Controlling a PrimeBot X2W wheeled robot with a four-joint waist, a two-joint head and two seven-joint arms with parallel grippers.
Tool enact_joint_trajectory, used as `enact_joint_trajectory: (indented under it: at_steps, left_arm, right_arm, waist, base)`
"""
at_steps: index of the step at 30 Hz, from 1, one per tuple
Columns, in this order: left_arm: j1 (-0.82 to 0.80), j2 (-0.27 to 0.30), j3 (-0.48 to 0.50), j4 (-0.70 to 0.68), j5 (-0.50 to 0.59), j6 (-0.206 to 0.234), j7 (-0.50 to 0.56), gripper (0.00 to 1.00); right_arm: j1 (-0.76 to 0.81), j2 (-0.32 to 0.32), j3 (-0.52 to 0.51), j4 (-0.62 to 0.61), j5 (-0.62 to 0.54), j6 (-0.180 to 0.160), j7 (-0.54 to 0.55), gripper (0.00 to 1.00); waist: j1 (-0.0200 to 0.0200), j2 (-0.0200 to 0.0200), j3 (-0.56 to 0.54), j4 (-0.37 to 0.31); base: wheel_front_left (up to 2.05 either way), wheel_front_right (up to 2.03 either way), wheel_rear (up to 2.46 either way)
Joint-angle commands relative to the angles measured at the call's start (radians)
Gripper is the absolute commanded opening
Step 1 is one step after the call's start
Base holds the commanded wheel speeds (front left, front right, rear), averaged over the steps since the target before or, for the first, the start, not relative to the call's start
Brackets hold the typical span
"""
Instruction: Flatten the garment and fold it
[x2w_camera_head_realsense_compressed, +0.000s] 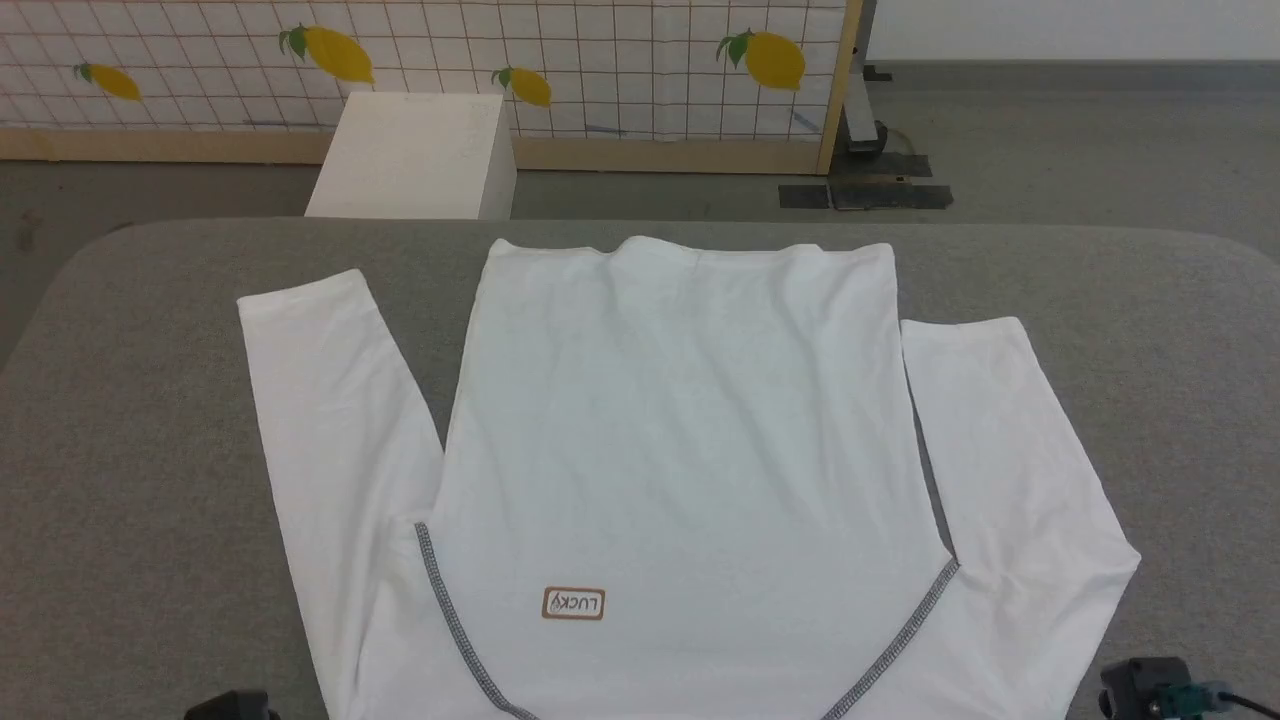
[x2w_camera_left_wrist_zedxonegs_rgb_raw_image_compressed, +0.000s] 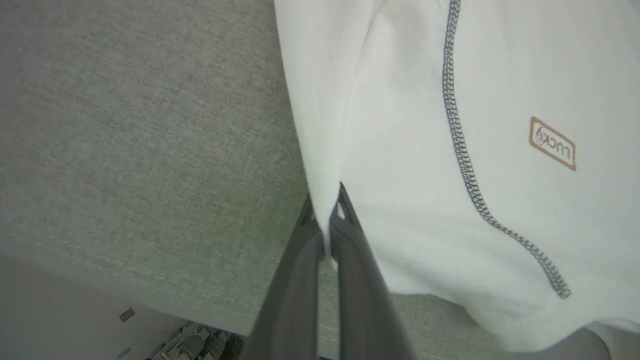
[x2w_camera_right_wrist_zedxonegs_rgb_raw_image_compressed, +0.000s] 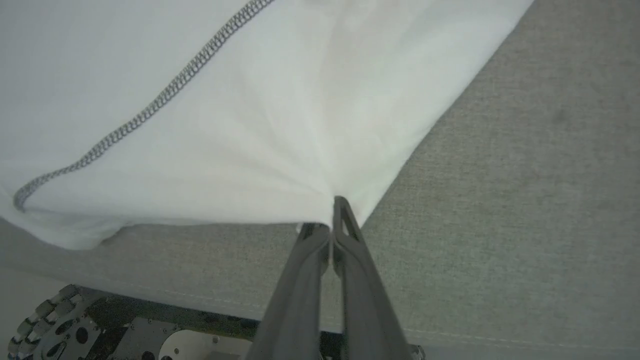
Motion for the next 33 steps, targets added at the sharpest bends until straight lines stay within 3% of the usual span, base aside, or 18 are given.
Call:
enact_joint_trajectory:
  at_steps: [1, 4, 5, 6, 13, 17, 26, 33]
  left_arm:
    - [0.005, -0.004, -0.004, 0.017, 0.012, -0.005, -0.009, 0.0]
    - [-0.004, -0.011, -0.013, 0.055, 0.017, -0.011, -0.029, 0.0]
    - [-0.008, -0.012, -0.015, 0.064, 0.02, -0.011, -0.036, 0.72]
    - [-0.012, -0.012, -0.021, 0.074, 0.021, -0.016, -0.04, 1.0]
    - [-0.04, 0.002, -0.005, 0.05, 0.023, -0.036, -0.094, 1.0]
    - [-0.082, 0.039, 0.018, 0.005, 0.051, -0.042, -0.142, 1.0]
    - [-0.343, 0.195, 0.032, 0.042, 0.188, -0.085, -0.245, 1.0]
    - [-0.625, 0.31, 0.014, 0.115, 0.237, -0.146, -0.19, 1.0]
  right_arm:
    - [-0.006, 0.005, 0.007, 0.031, -0.002, -0.002, -0.024, 0.0]
    - [-0.022, 0.01, 0.018, 0.1, 0.0, -0.002, -0.072, 0.04]
    - [-0.026, 0.011, 0.02, 0.114, 0.001, -0.002, -0.084, 0.27]
    - [-0.029, 0.012, 0.02, 0.127, 0.002, -0.002, -0.1, 1.0]
    - [-0.047, 0.016, -0.007, 0.101, -0.007, -0.002, -0.211, 1.0]
    - [-0.071, 0.017, -0.04, 0.042, -0.033, -0.002, -0.317, 1.0]
    - [-0.179, 0.018, -0.024, -0.011, -0.065, -0.002, -0.585, 1.0]
    - [-0.286, 0.019, 0.002, -0.005, -0.062, -0.002, -0.683, 1.0]
  waist:
    - [0.0001, 0.0, -0.005, -0.003]
    - [0.0001, 0.0, -0.012, -0.007]
    - [0.0001, 0.0, -0.014, -0.008]
    - [0.0001, 0.0, -0.017, -0.008]
    - [0.0001, 0.0, -0.023, -0.011]
    - [0.0001, 0.0, -0.014, -0.013]
    - [0.0001, 0.0, 0.12, -0.046]
    - [0.0001, 0.0, 0.303, -0.085]
  base:
    - [0.0, 0.0, 0.0]
    - [0.0, 0.0, 0.0]
    - [0.0, 0.0, 0.0]
    - [0.0, 0.0, 0.0]
    - [0.0, 0.0, 0.0]
    - [0.0, 0.0, 0.0]
    - [0.0, 0.0, 0.0]
    - [0.0, 0.0, 0.0]
